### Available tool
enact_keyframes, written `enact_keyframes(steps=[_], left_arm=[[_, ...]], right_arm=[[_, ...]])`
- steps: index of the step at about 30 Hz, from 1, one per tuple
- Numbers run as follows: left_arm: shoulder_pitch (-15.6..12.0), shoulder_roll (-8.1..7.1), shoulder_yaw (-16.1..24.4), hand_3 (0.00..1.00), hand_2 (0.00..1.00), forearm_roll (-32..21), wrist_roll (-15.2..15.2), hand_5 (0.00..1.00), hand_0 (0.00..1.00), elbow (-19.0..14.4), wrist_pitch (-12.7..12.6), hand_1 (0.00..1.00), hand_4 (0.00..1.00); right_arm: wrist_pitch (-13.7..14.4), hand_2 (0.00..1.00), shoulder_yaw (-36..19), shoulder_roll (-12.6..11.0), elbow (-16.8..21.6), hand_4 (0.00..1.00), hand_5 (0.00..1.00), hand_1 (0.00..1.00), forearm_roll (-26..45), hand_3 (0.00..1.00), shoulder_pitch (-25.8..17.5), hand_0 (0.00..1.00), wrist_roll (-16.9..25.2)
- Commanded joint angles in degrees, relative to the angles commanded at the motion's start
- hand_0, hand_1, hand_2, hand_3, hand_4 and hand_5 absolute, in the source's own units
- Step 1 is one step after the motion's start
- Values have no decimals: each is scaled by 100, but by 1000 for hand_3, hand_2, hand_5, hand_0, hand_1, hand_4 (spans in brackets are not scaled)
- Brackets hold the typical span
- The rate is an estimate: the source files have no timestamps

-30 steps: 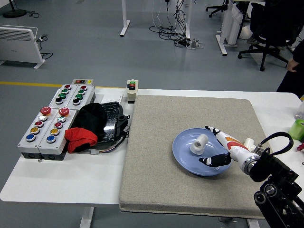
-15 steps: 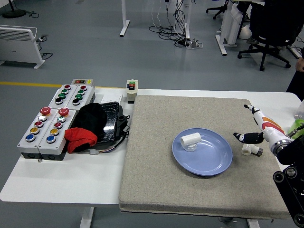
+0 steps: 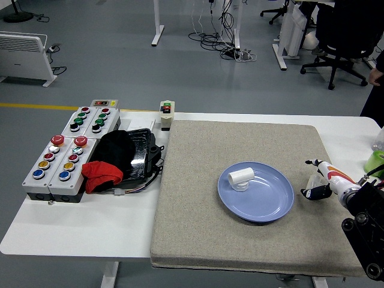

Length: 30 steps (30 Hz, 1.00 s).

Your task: Pick pipe place plate twice

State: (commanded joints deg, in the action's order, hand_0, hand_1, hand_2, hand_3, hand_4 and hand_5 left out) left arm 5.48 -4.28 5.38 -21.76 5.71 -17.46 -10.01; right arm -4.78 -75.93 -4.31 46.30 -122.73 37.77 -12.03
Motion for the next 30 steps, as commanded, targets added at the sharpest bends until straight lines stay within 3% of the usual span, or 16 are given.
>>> enact_keyframes(steps=[2, 3, 8, 9, 14, 15, 19, 20, 21, 26, 30], left_arm=[[0, -2, -6, 650, 707, 1, 0, 998, 695, -1, -1, 681, 317], [0, -3, -9, 649, 707, 2, -1, 998, 696, -1, -2, 681, 318], [-5, -7, -17, 649, 707, 1, 3, 998, 696, -2, -7, 681, 318], [-6, -6, -19, 649, 709, 0, 4, 998, 696, -2, -8, 682, 318], [-8, -4, -23, 649, 709, 3, 6, 998, 696, -2, -13, 682, 318], [-6, -3, -18, 650, 709, 6, 7, 998, 696, -2, -14, 683, 319], [2, -4, 11, 650, 709, 23, 9, 998, 696, -3, -15, 683, 319], [3, -4, 17, 650, 709, 26, 9, 998, 696, -3, -14, 683, 319], [4, -4, 22, 650, 708, 29, 8, 998, 695, -4, -14, 683, 318], [6, -1, 49, 650, 708, 39, 6, 998, 695, -4, -14, 683, 318], [5, -9, 74, 650, 709, 50, 5, 998, 696, -5, -12, 682, 318]], right_arm=[[46, 883, 22, 9, -156, 749, 288, 829, -54, 883, 67, 865, 33], [65, 723, 32, 11, -217, 745, 287, 717, -75, 809, 91, 713, 47], [135, 723, 115, -4, -448, 745, 287, 717, -176, 809, 174, 713, 128], [144, 580, 135, -7, -479, 719, 254, 566, -202, 712, 177, 486, 128], [266, 580, 208, -14, -587, 719, 254, 566, -245, 712, 182, 486, 185], [338, 515, 212, -14, -604, 656, 187, 448, -233, 659, 181, 324, 220], [540, 515, 208, -28, -615, 656, 187, 448, -105, 659, 178, 324, 334], [580, 515, 206, -36, -598, 656, 187, 448, -58, 659, 174, 324, 361], [619, 486, 203, -44, -579, 622, 170, 354, -9, 591, 169, 226, 385], [733, 486, 225, -127, -241, 622, 170, 354, 302, 591, 97, 226, 409], [717, 474, 409, -244, 315, 624, 193, 320, 591, 578, 20, 196, 309]])
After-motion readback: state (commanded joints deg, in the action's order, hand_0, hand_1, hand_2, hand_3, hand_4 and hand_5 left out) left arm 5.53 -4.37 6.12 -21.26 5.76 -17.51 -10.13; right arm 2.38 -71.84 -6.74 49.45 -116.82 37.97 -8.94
